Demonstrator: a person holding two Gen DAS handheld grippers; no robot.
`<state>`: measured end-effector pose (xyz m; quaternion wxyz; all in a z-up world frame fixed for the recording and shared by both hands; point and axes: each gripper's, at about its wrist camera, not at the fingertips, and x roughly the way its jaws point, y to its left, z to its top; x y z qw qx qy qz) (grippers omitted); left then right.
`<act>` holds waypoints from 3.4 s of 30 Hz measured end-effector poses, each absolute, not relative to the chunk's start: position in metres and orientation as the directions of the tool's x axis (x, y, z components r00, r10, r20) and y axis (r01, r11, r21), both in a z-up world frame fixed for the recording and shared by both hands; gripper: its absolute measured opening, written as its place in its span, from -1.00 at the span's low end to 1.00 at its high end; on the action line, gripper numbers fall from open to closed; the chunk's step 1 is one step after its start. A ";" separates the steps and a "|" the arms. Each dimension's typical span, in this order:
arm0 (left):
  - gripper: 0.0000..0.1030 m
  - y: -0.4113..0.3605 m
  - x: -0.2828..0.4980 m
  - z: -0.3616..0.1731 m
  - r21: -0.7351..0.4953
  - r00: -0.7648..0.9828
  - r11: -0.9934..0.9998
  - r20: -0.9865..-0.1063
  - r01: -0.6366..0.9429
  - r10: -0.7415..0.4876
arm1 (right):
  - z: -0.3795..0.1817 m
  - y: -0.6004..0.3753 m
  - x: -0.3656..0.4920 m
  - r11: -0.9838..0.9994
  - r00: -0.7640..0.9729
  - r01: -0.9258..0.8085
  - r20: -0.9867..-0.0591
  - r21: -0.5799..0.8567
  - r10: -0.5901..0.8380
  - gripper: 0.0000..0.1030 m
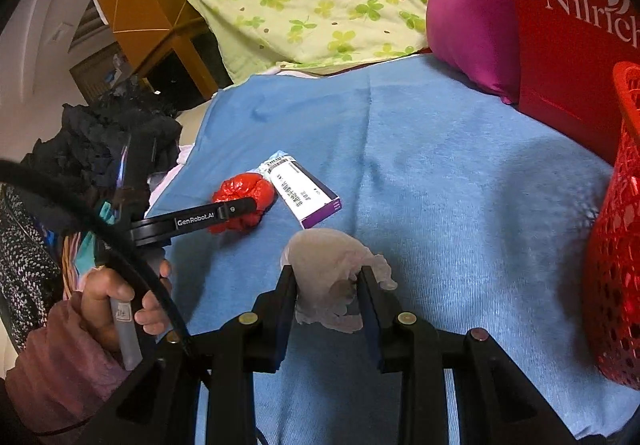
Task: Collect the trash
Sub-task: 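Grasp the white tissue with the right tool while the left tool grasps the red plastic bag, then hold the red bag with the left tool while the right tool holds the tissue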
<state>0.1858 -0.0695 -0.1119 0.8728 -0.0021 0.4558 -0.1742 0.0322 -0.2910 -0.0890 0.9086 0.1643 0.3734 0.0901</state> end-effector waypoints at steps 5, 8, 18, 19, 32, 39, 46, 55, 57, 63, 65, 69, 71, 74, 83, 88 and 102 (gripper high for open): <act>-0.12 -0.068 0.155 -0.087 -0.129 0.562 0.947 -0.778 0.293 -0.280 | -0.069 -0.283 0.014 0.937 0.734 -0.074 -0.617 0.343 0.283 -0.37; -0.12 -0.066 0.124 -0.064 -0.080 0.601 0.959 -0.765 0.271 -0.233 | -0.054 -0.277 0.000 0.941 0.758 -0.100 -0.588 0.323 0.282 -0.37; -0.12 -0.060 0.029 0.013 -0.015 0.740 0.974 -0.647 0.225 -0.182 | -0.002 -0.262 -0.047 0.947 0.825 -0.158 -0.490 0.279 0.282 -0.37; -0.12 -0.060 0.022 0.018 -0.002 0.750 0.975 -0.638 0.224 -0.174 | 0.003 -0.261 -0.053 0.948 0.832 -0.162 -0.479 0.274 0.281 -0.37; -0.11 -0.072 -0.059 0.071 0.092 0.848 0.975 -0.516 0.200 -0.125 | 0.044 -0.262 -0.109 0.949 0.884 -0.192 -0.377 0.250 0.278 -0.36; -0.10 -0.084 -0.081 0.083 0.128 0.867 0.970 -0.484 0.208 -0.122 | 0.055 -0.266 -0.126 0.951 0.898 -0.195 -0.348 0.239 0.271 -0.36; -0.10 -0.096 -0.088 0.084 0.156 0.872 0.965 -0.476 0.212 -0.115 | 0.058 -0.276 -0.133 0.949 0.908 -0.191 -0.323 0.250 0.268 -0.36; -0.10 -0.106 -0.088 0.080 0.168 0.865 0.959 -0.488 0.228 -0.119 | 0.053 -0.285 -0.134 0.947 0.909 -0.177 -0.325 0.267 0.261 -0.36; -0.10 -0.108 -0.088 0.079 0.173 0.864 0.958 -0.489 0.228 -0.118 | 0.052 -0.286 -0.134 0.947 0.910 -0.174 -0.324 0.269 0.260 -0.36; -0.10 -0.109 -0.087 0.080 0.177 0.863 0.957 -0.492 0.230 -0.116 | 0.051 -0.289 -0.137 0.946 0.910 -0.172 -0.323 0.275 0.260 -0.36; -0.10 -0.110 -0.086 0.079 0.178 0.861 0.956 -0.495 0.233 -0.118 | 0.051 -0.291 -0.137 0.945 0.910 -0.171 -0.322 0.280 0.260 -0.36; -0.10 -0.113 -0.085 0.078 0.186 0.859 0.953 -0.498 0.239 -0.119 | 0.050 -0.296 -0.139 0.943 0.912 -0.166 -0.319 0.289 0.258 -0.36; -0.09 -0.115 -0.085 0.077 0.192 0.859 0.951 -0.498 0.242 -0.118 | 0.050 -0.298 -0.141 0.944 0.915 -0.161 -0.317 0.287 0.252 -0.36; -0.09 -0.117 -0.084 0.076 0.196 0.857 0.949 -0.501 0.248 -0.120 | 0.049 -0.302 -0.143 0.942 0.915 -0.155 -0.316 0.297 0.250 -0.36; -0.09 -0.121 -0.082 0.076 0.208 0.855 0.944 -0.505 0.257 -0.121 | 0.047 -0.309 -0.146 0.940 0.916 -0.144 -0.317 0.310 0.245 -0.36; -0.09 -0.124 -0.082 0.074 0.212 0.851 0.941 -0.510 0.263 -0.123 | 0.047 -0.313 -0.148 0.939 0.918 -0.140 -0.315 0.314 0.242 -0.36; -0.09 -0.132 -0.082 0.071 0.222 0.844 0.934 -0.519 0.282 -0.131 | 0.043 -0.326 -0.151 0.934 0.920 -0.115 -0.318 0.338 0.228 -0.36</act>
